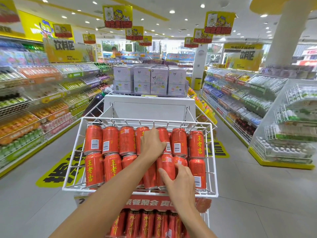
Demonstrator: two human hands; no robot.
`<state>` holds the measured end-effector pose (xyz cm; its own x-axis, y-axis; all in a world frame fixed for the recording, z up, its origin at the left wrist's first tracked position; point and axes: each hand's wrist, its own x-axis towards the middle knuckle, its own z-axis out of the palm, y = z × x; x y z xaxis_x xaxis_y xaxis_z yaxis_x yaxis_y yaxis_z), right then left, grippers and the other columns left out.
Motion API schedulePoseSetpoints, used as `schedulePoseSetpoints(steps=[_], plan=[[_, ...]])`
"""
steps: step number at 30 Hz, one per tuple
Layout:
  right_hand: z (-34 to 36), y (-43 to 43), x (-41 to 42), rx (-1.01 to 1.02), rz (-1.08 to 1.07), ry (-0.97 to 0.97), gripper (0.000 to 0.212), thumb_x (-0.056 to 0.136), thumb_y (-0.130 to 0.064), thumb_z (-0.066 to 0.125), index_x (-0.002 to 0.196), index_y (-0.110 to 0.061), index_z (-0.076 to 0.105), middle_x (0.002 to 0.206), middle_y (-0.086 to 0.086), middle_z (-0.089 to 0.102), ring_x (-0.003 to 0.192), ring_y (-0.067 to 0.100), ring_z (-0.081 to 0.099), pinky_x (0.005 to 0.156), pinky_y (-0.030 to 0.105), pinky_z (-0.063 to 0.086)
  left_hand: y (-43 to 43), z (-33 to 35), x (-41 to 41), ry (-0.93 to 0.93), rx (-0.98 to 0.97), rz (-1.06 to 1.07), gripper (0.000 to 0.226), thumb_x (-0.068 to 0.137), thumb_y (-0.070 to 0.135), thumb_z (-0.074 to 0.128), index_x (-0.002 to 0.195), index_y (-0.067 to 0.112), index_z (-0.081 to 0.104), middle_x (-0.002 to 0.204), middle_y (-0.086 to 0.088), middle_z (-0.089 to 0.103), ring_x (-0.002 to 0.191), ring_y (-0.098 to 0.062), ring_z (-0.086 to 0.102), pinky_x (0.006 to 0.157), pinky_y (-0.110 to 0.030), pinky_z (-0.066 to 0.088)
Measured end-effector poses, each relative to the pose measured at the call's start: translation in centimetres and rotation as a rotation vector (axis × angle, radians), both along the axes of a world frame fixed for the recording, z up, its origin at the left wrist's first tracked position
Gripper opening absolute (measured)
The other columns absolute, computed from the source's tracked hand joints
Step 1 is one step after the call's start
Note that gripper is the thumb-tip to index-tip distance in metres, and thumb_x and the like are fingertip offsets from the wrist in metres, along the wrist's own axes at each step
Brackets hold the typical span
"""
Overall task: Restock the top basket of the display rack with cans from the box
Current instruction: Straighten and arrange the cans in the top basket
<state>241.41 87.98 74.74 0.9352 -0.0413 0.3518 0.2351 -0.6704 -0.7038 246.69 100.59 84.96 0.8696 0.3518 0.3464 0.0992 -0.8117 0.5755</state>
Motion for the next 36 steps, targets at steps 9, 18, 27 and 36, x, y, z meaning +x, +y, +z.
schedulePoseSetpoints(steps=[9, 18, 27, 36], plan=[[-0.2, -0.1, 0.8, 0.003, 0.0, -0.001, 0.064, 0.084, -0.069, 0.067, 0.125, -0.021, 0.066, 0.108, -0.005, 0.064, 0.105, 0.016, 0.061, 0.091, 0.036, 0.054, 3.5, -1.6, -4.3, -0.1, -0.1, -0.099, 0.028, 0.079, 0.038, 0.074, 0.092, 0.013, 0.078, 0.086, 0.0, 0.076, 0.083, -0.016, 0.069, 0.079, -0.034, 0.057], [1.0, 0.1, 0.9, -0.036, 0.037, -0.034, 0.057, 0.086, -0.063, 0.068, 0.125, -0.022, 0.064, 0.114, -0.003, 0.063, 0.107, 0.02, 0.062, 0.089, 0.039, 0.054, 11.8, -4.5, -10.4, -0.091, -0.079, 0.126, 0.039, 0.086, 0.036, 0.075, 0.115, 0.01, 0.071, 0.106, -0.006, 0.075, 0.099, -0.022, 0.07, 0.089, -0.04, 0.056], [3.8, 1.1, 1.6, -0.388, 0.131, -0.229, 0.064, 0.093, -0.057, 0.063, 0.138, -0.012, 0.056, 0.141, 0.01, 0.055, 0.133, 0.029, 0.049, 0.103, 0.043, 0.05, 17.3, -6.6, -12.7, 0.029, 0.22, 0.173, 0.022, 0.082, 0.042, 0.069, 0.096, 0.028, 0.06, 0.091, 0.005, 0.064, 0.084, -0.019, 0.062, 0.065, -0.034, 0.048], [4.5, 6.8, -0.4, -0.531, 0.451, -0.357, 0.055, 0.095, -0.047, 0.065, 0.137, -0.013, 0.054, 0.14, 0.006, 0.052, 0.133, 0.025, 0.049, 0.099, 0.035, 0.053, 18.4, -7.4, -12.4, 0.166, 0.139, 0.252, 0.034, 0.084, 0.043, 0.076, 0.089, 0.013, 0.06, 0.08, -0.001, 0.065, 0.078, -0.024, 0.063, 0.066, -0.033, 0.043]])
